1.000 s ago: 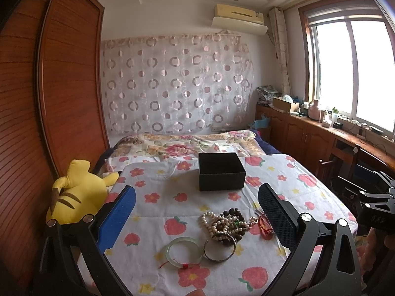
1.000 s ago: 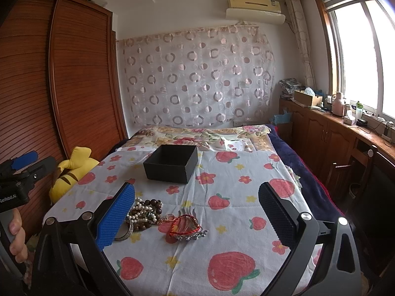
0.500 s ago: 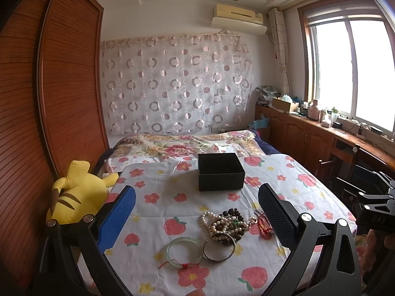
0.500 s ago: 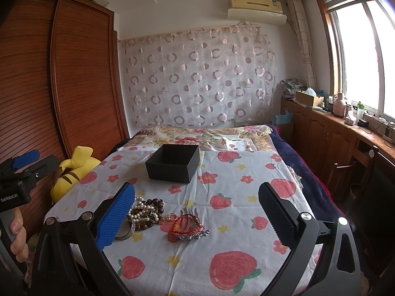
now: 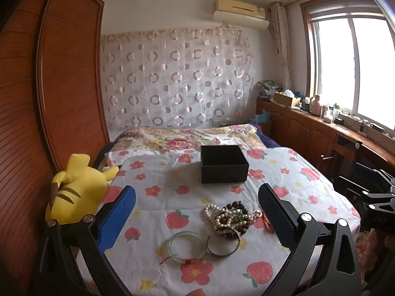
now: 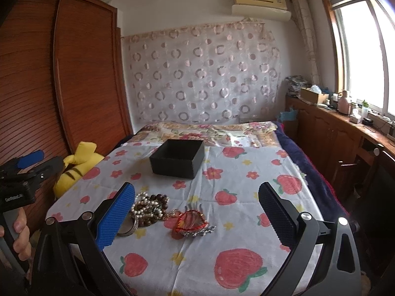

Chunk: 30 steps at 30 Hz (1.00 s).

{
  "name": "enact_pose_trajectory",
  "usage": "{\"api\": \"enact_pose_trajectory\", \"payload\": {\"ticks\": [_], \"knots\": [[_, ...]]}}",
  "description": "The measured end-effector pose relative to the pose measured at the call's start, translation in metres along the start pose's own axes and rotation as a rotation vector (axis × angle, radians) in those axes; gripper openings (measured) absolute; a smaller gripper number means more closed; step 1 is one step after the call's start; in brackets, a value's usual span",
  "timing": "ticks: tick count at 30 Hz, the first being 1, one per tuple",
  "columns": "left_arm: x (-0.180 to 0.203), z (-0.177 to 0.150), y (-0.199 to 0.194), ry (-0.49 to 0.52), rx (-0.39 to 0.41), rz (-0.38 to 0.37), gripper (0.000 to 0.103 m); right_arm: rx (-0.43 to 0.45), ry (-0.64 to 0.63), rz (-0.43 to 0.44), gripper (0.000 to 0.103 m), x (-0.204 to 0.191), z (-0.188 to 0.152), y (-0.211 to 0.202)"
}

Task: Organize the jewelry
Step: 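Close the left tool on the jade bangle while the right tool grasps the silver bangle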

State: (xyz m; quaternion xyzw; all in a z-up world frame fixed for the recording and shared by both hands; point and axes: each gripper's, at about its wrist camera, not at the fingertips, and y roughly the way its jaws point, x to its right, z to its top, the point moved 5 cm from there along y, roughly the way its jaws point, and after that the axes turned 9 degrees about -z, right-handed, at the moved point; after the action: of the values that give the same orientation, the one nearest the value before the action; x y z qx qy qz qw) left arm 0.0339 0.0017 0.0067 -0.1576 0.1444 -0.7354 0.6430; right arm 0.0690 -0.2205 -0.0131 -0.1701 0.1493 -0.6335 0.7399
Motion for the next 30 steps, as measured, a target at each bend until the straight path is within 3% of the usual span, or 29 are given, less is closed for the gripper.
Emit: {"api": "enact_pose_trajectory", "payload": {"ticks": [5,11,22,30], "knots": [[-0.014,-0.020,0.016,-0.005,-0.037,0.008,0.096,-0.031,-0.031,0.074,0.098,-0.014,-0.008,0.011],[-0.033,-0.044,0.033,-0.014,-0.093,0.010,0.096,-0.121,-0.082,0.173,0.077,-0.042,-0.029,0.036],[-0.070,-0.089,0.052,-0.062,-0.183,0.016,0.096,-0.334,-0.188,0.299,0.027,-0.100,-0.070,0.098],[-0.090,-0.110,0.060,-0.080,-0.237,0.029,0.096,-0.459,-0.185,0.318,0.023,-0.113,-0.092,0.120]]}}
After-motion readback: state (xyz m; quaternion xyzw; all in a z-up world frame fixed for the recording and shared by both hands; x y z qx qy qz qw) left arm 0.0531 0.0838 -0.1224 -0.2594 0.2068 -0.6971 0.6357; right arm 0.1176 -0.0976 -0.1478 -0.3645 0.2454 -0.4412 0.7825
